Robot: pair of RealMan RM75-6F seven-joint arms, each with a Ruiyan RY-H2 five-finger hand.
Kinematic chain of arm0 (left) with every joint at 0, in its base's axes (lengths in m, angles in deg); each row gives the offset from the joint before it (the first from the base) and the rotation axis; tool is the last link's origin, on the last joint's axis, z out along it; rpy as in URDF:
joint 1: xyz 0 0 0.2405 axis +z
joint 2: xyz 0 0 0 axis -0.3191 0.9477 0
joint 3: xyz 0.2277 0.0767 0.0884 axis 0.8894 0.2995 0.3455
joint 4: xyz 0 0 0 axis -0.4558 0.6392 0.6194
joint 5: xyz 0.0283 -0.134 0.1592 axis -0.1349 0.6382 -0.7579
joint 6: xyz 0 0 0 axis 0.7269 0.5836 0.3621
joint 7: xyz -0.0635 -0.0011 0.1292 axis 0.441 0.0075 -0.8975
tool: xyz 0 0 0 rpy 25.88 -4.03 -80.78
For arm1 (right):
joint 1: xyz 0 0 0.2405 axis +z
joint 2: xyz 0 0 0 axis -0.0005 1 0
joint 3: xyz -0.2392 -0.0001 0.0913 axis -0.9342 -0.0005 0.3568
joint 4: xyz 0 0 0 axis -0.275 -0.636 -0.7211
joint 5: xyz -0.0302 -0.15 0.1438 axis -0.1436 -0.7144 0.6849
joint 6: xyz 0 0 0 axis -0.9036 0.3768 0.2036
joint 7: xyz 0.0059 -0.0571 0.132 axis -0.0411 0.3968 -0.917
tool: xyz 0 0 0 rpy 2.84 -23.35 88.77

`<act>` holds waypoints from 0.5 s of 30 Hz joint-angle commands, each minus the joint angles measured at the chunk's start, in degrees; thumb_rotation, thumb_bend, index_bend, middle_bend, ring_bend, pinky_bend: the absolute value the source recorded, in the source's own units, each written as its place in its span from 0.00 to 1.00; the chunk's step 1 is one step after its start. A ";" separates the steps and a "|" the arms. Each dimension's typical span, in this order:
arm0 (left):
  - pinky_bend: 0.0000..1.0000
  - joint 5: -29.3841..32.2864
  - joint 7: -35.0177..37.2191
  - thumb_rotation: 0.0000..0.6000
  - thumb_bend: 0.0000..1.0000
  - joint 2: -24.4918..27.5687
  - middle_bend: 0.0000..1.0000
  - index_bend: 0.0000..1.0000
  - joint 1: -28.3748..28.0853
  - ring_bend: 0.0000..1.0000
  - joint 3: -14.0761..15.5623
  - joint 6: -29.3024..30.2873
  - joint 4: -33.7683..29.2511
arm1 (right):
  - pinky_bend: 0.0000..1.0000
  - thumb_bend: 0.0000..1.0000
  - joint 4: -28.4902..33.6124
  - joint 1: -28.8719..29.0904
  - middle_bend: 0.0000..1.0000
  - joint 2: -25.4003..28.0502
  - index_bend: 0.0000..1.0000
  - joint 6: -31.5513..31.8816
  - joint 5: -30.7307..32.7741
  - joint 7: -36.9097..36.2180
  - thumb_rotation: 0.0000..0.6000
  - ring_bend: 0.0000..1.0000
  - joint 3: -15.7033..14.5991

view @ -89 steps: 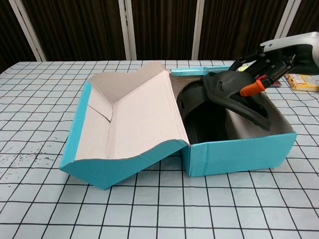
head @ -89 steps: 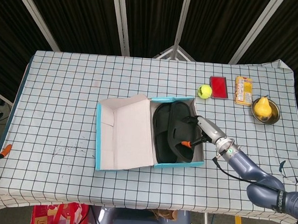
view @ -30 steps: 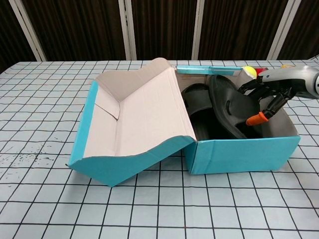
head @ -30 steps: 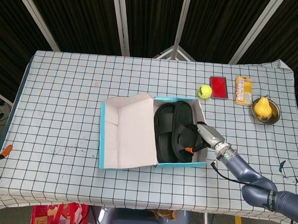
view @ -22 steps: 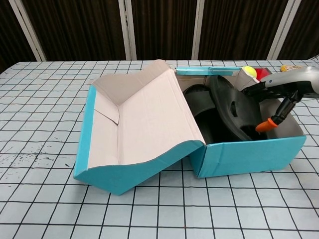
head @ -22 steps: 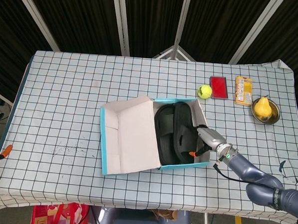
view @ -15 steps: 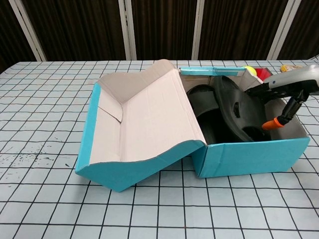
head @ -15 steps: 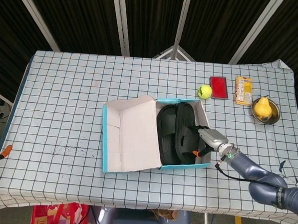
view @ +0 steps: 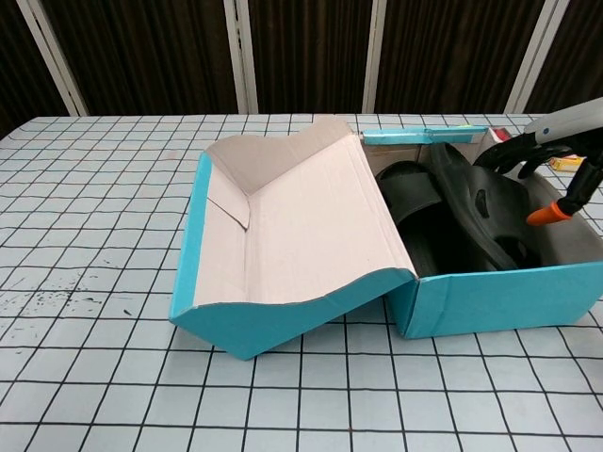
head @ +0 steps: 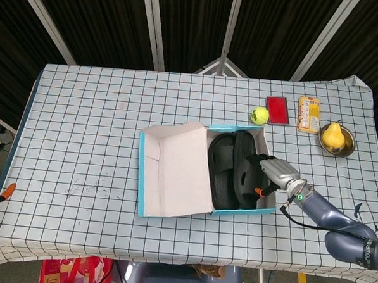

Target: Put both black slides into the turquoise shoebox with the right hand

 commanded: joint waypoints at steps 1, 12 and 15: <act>0.00 0.01 0.09 1.00 0.31 0.06 0.00 0.01 0.03 0.00 0.00 0.02 -0.02 | 0.00 0.35 3.27 0.58 0.07 2.92 0.04 1.85 2.56 2.21 1.00 0.03 -0.83; 0.00 -0.10 0.90 1.00 0.31 0.39 0.00 0.01 0.21 0.00 -0.06 0.34 -0.07 | 0.00 0.35 14.41 -7.93 0.07 11.42 0.03 19.22 1.65 4.08 1.00 0.08 -1.79; 0.00 -0.03 1.55 1.00 0.31 0.65 0.00 0.01 0.36 0.00 -0.14 0.54 -0.04 | 0.00 0.35 16.98 -15.66 0.11 11.56 0.07 31.56 -3.39 2.76 1.00 0.14 -2.65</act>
